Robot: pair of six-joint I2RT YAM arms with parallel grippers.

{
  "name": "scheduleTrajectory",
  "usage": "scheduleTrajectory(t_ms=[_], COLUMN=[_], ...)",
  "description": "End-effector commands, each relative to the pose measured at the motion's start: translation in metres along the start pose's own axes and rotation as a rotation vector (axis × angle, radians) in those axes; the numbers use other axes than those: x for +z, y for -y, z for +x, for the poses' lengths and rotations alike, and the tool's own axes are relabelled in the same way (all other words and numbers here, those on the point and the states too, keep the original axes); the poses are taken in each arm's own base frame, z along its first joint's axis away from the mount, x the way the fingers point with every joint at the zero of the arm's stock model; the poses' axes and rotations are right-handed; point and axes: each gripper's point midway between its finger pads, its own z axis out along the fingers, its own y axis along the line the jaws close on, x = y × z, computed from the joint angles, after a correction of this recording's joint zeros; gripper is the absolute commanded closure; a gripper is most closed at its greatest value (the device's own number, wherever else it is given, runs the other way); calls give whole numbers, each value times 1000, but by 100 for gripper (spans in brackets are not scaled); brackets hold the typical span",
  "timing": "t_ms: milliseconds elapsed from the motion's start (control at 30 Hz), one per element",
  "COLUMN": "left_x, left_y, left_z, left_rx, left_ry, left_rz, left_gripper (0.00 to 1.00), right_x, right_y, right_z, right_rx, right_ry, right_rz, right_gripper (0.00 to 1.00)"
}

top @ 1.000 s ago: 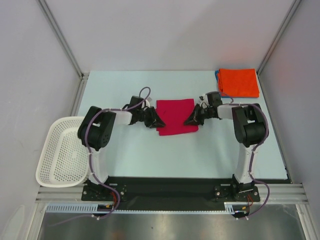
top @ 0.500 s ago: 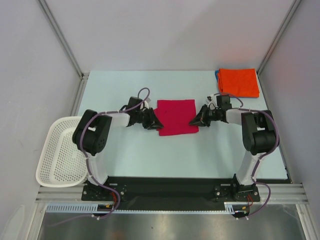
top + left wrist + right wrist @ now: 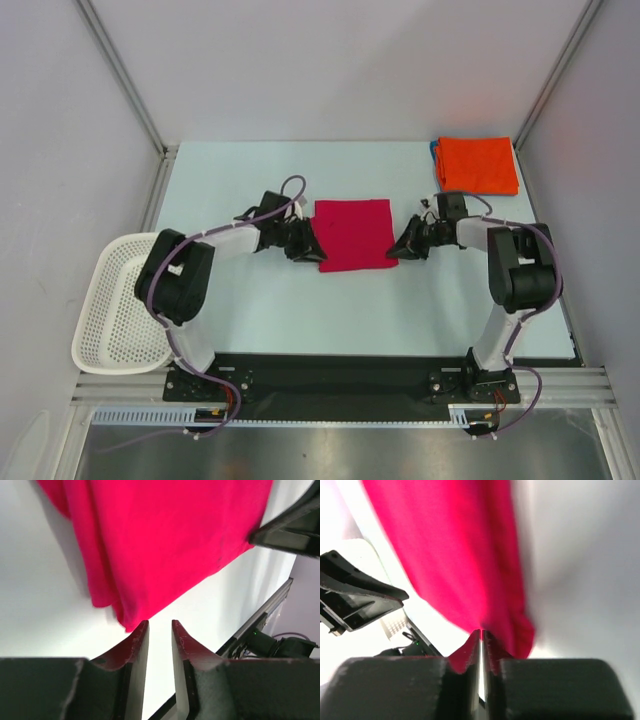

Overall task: Fold and stack the t-shirts
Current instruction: Fold the tshirt, then neatly place the folded tshirt to the corner

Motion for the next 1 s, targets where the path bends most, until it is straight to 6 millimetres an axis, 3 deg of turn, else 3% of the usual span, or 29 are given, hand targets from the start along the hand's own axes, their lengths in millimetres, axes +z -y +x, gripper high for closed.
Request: scheduleTrajectory(t_ms=[0, 33, 67, 100, 133, 200, 233, 300, 333, 367, 400, 433, 467, 567, 700, 867, 967], left_x=[-20, -21, -22, -19, -19, -15, -11, -4, 3, 9, 14, 20, 38, 60, 70, 75, 89], left_y=[29, 28, 40, 41, 38, 60, 60, 82, 84, 103, 106, 112, 122, 114, 107, 96, 92], left_z=[-29, -31, -37, -39, -38, -42, -37, -40, -38, -35, -36, -33, -21, -10, 1, 3, 5], left_rx=[120, 121, 165, 182, 189, 273, 291, 408, 455, 584, 649, 714, 829, 962, 1080, 1282, 1343], left_ry=[74, 74, 87, 85, 81, 99, 84, 136, 142, 183, 205, 214, 193, 188, 211, 264, 243], left_rz=[4, -24, -24, -49, -104, -119, -150, -208, -249, -288, -345, -377, -395, -505, -568, -710, -719], left_gripper=[69, 68, 65, 55, 52, 43, 40, 27, 25, 21, 16, 14, 14, 16, 19, 17, 17], right_x=[-36, -46, -51, -57, -63, -69, -75, -86, -92, -103, -111, -118, -131, -149, -183, -201, -195], right_y=[-36, -37, -36, -40, -36, -28, -29, -14, -8, -5, 2, 4, 10, 22, 36, 22, 10], right_z=[-26, -33, -33, -40, -48, -50, -57, -63, -64, -66, -69, -70, -72, -76, -88, -96, -96], right_rx=[-112, -117, -113, -127, -121, -93, -85, -5, 19, 48, 55, 64, 94, 155, 204, 177, 146], right_ry=[109, 143, 140, 157, 181, 181, 202, 213, 218, 227, 252, 262, 281, 327, 405, 457, 460], right_rz=[24, 40, 53, 54, 83, 134, 148, 211, 248, 283, 327, 344, 361, 340, 300, 220, 190], right_gripper=[80, 70, 63, 51, 48, 40, 39, 37, 37, 36, 35, 34, 31, 27, 25, 18, 15])
